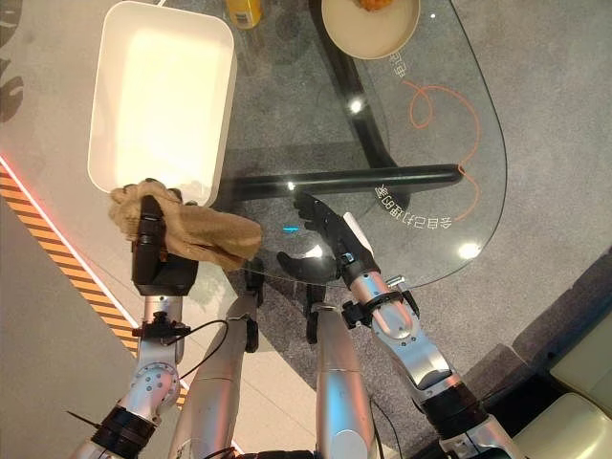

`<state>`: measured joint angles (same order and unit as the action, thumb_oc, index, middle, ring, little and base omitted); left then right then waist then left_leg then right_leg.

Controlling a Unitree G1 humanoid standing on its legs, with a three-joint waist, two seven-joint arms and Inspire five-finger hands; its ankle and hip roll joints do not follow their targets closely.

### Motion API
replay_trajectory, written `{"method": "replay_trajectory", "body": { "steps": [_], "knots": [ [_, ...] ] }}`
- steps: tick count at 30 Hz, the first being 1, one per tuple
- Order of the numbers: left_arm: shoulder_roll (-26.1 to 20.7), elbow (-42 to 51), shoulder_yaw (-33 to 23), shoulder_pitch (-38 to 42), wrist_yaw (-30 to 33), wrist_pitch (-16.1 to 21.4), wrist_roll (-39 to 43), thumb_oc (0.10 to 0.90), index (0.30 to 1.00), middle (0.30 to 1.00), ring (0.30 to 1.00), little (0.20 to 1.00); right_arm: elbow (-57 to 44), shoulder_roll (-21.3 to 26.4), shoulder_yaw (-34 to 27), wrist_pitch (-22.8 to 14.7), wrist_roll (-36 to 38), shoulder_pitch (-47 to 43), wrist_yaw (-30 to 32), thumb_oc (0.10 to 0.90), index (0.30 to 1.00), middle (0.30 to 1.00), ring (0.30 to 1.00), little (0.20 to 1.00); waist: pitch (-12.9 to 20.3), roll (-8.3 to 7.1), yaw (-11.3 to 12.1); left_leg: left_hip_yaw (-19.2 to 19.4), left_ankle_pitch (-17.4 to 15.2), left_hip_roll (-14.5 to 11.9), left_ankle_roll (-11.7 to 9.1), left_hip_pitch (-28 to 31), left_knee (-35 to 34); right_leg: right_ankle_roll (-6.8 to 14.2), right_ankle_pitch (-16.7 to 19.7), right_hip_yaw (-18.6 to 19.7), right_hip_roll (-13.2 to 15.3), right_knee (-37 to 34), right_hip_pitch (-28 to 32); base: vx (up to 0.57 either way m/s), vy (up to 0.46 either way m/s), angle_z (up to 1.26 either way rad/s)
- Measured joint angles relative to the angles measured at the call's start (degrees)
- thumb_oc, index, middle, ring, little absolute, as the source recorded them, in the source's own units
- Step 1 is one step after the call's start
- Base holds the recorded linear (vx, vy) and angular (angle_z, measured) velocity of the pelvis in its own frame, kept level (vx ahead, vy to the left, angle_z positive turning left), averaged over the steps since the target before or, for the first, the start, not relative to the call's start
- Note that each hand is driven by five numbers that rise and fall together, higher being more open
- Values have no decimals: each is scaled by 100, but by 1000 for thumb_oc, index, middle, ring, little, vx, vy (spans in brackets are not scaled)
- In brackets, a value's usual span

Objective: Wipe the table with a cloth and put it in the basket.

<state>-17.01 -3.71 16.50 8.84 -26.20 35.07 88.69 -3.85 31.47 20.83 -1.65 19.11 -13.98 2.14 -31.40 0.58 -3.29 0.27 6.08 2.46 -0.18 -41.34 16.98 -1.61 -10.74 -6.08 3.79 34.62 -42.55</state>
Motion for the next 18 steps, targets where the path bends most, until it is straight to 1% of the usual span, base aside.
{"method": "replay_trajectory", "body": {
  "steps": [2,4,6,7,8,9,12,15,16,18],
  "knots": [
    [-45,52,-184,-6,426,222,-413,100,300,300,300,200,0,-12,-13,85,11,85,-99,800,900,900,900,900,0,0,4,5,0,2,0,-2,-1,0,-1,11,2,2,-11,22,43,-2],
    [-140,113,-331,-12,1021,470,-909,100,300,300,300,200,5,-24,-16,210,11,187,-219,800,900,900,900,900,0,1,6,12,-4,5,4,-23,-2,2,-2,21,4,8,-40,25,60,-1],
    [-243,162,-479,-2,1702,579,-1539,100,300,300,300,200,22,-28,-13,328,11,250,-345,800,900,900,900,900,0,1,6,15,-25,6,34,-71,4,-1,-3,23,9,17,-95,25,58,0],
    [-267,162,-508,7,1881,604,-1692,100,300,300,300,200,31,-28,-13,366,11,266,-381,800,900,900,900,900,0,2,7,18,-25,7,34,-82,6,-1,-3,26,10,24,-109,19,50,-1],
    [-309,162,-559,19,2313,640,-2067,100,300,300,300,200,84,-29,-7,391,11,286,-459,800,900,900,900,900,0,2,9,20,-25,8,34,-90,6,-1,-2,30,11,26,-120,21,71,-1],
    [-379,162,-606,22,2712,641,-2424,100,300,300,300,200,137,-28,-1,450,11,289,-506,800,900,900,900,900,0,2,9,27,-24,8,33,-92,6,-1,-2,36,11,28,-126,21,74,-2],
    [-461,163,-687,95,3527,644,-3321,100,300,300,300,200,198,-14,-4,503,20,277,-579,800,900,900,900,900,0,4,19,49,-7,12,7,-112,7,0,-2,57,15,40,-165,17,73,-2],
    [-634,162,-713,272,4524,634,-4512,100,300,300,300,200,281,19,15,581,114,210,-655,800,900,900,900,900,0,7,26,60,-6,18,7,-188,32,0,-2,72,21,127,-255,11,89,-1],
    [-703,162,-729,348,4841,607,-4880,100,300,300,300,200,313,41,64,641,115,148,-697,800,900,900,900,900,0,7,26,74,-6,18,7,-206,36,0,-2,89,20,141,-291,6,80,-4],
    [-782,160,-822,493,5476,421,-5649,100,300,300,300,200,464,53,168,810,114,-22,-785,800,900,900,900,900,0,9,20,93,-6,16,7,-206,45,-1,-2,120,15,166,-307,4,69,-5]
  ]
}}
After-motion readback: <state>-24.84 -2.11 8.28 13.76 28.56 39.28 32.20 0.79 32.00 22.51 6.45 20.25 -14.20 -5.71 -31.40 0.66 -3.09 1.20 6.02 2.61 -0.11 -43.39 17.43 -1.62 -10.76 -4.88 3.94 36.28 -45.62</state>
